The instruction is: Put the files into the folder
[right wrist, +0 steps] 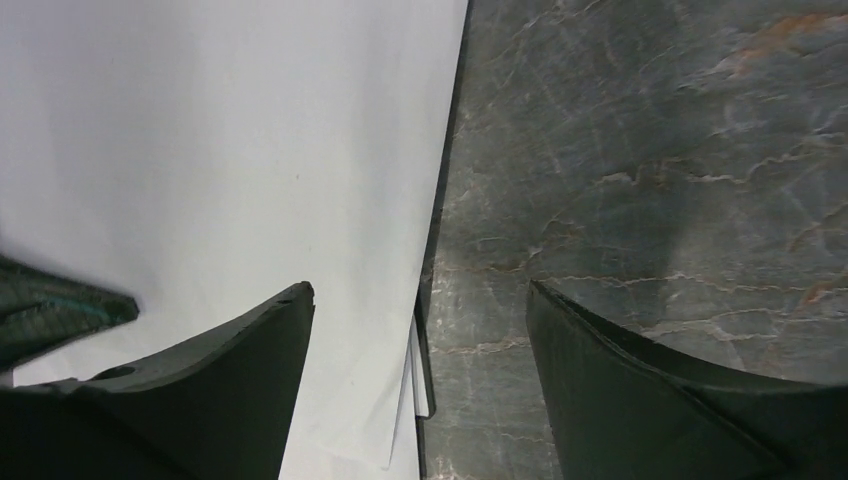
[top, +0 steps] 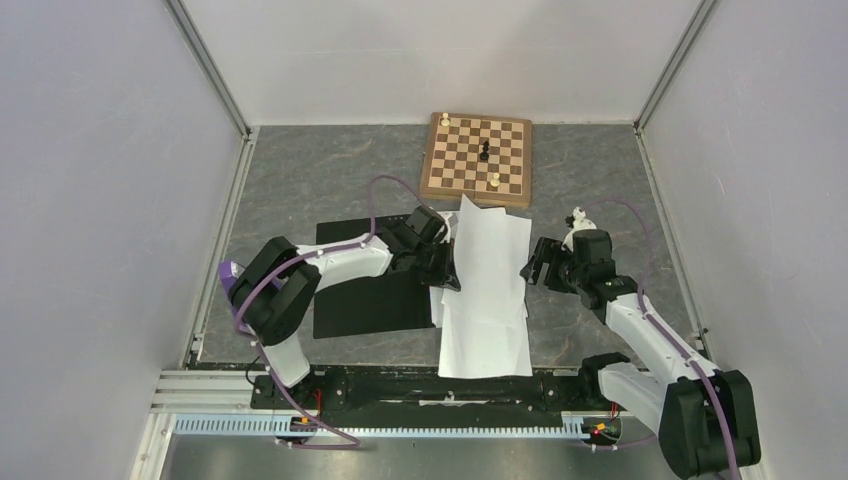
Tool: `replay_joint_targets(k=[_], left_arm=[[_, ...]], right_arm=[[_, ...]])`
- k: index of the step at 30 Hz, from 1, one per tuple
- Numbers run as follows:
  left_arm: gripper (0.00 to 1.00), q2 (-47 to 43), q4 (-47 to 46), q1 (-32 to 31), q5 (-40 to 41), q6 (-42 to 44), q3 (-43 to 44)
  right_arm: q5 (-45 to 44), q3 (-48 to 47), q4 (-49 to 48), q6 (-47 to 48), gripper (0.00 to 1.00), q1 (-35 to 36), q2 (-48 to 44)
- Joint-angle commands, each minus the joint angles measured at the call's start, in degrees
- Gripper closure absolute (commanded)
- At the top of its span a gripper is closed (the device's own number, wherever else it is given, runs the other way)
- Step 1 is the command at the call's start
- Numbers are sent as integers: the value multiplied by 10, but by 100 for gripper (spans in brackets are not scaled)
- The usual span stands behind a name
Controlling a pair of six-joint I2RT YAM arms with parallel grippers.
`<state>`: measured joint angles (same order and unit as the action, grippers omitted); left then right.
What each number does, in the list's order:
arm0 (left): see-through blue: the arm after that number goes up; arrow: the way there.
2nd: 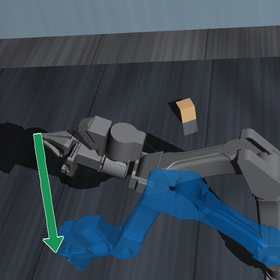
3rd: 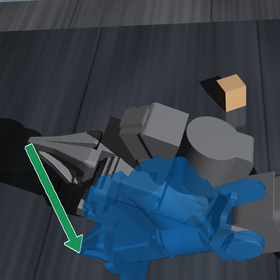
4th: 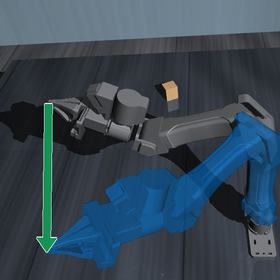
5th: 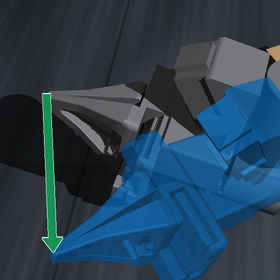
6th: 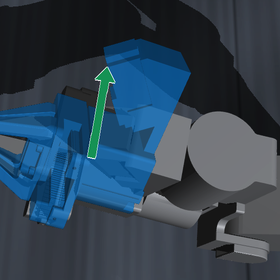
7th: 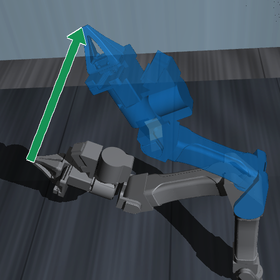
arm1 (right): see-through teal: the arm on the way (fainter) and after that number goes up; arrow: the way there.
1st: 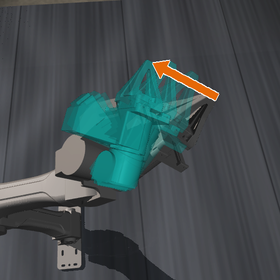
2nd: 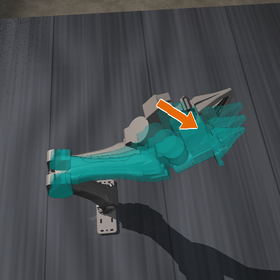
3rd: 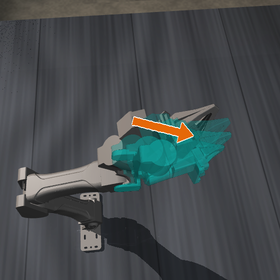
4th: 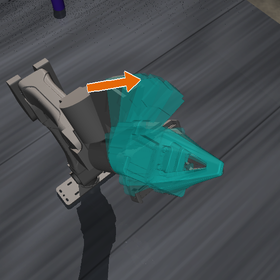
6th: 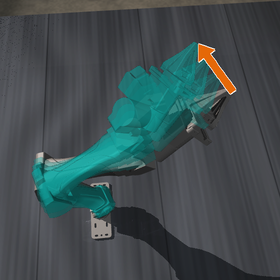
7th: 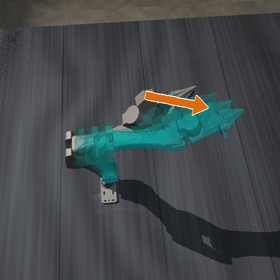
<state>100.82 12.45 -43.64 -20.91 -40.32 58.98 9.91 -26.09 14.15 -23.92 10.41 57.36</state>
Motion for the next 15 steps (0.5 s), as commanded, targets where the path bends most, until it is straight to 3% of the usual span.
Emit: replay_joint_targets(k=[1, 4, 10, 15], left_arm=[[98, -57, -13, -42, 66, 115, 7], [98, -91, -50, -60, 97, 138, -18], [98, -203, -156, -75, 130, 238, -78], [98, -259, -167, -74, 50, 330, -77]], right_arm=[[-82, 12, -49, 0, 17, 1, -33], [-89, 31, -104, -11, 10, -4, -53], [-16, 31, -213, -20, 2, -20, -78], [142, 46, -331, -37, 2, -87, -101]])
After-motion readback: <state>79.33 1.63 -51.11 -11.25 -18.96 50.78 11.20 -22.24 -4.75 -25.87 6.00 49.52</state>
